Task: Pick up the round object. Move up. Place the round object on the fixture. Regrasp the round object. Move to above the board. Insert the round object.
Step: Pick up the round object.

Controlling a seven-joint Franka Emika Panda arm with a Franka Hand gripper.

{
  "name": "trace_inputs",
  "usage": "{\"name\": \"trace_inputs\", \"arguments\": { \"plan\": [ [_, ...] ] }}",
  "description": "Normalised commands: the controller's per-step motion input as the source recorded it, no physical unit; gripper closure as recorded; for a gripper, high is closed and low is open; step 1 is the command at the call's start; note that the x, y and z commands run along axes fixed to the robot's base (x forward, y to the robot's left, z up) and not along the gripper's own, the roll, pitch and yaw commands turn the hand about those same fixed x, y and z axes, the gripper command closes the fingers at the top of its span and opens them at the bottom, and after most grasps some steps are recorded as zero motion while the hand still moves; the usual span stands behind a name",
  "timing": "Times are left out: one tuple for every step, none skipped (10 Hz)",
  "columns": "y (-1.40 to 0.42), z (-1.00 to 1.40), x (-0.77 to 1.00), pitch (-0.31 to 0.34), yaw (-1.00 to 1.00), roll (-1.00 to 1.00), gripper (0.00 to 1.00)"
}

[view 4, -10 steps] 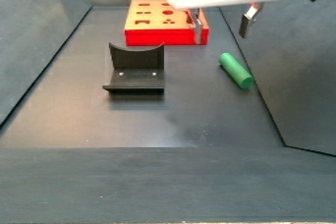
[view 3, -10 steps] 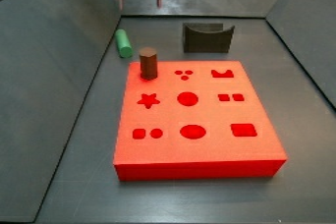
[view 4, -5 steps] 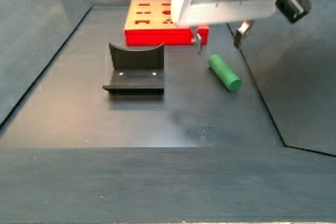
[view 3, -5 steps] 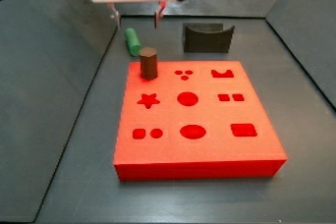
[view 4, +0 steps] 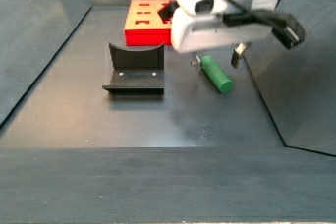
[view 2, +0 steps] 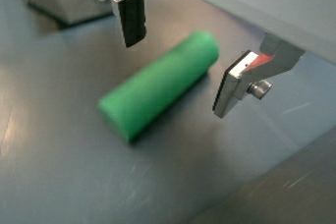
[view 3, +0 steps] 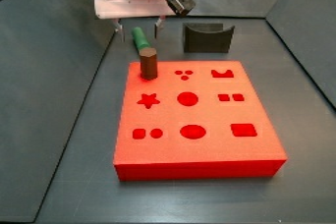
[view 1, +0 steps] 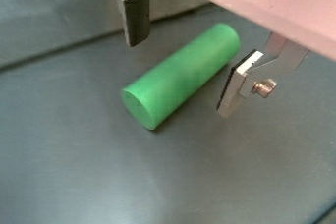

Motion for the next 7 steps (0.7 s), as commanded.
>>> {"name": "trace_inputs", "arguments": {
  "plan": [
    [0.17,-0.17,0.17,0.02,0.04,-0.06,0.0],
    [0.12,-0.2,0.06,0.0,0.02,-0.06,0.0],
    [0.03,0.0,0.0,0.0,0.01,-0.02,0.0],
    [0.0,0.0,0.0,0.007,0.0,0.0,0.0],
    [0.0,0.0,0.0,0.0,0.0,0.0,0.0],
    [0.0,0.0,0.0,0.0,0.0,0.0,1.0],
    [0.0,0.0,0.0,0.0,0.0,0.0,1.0]
  ]
}}
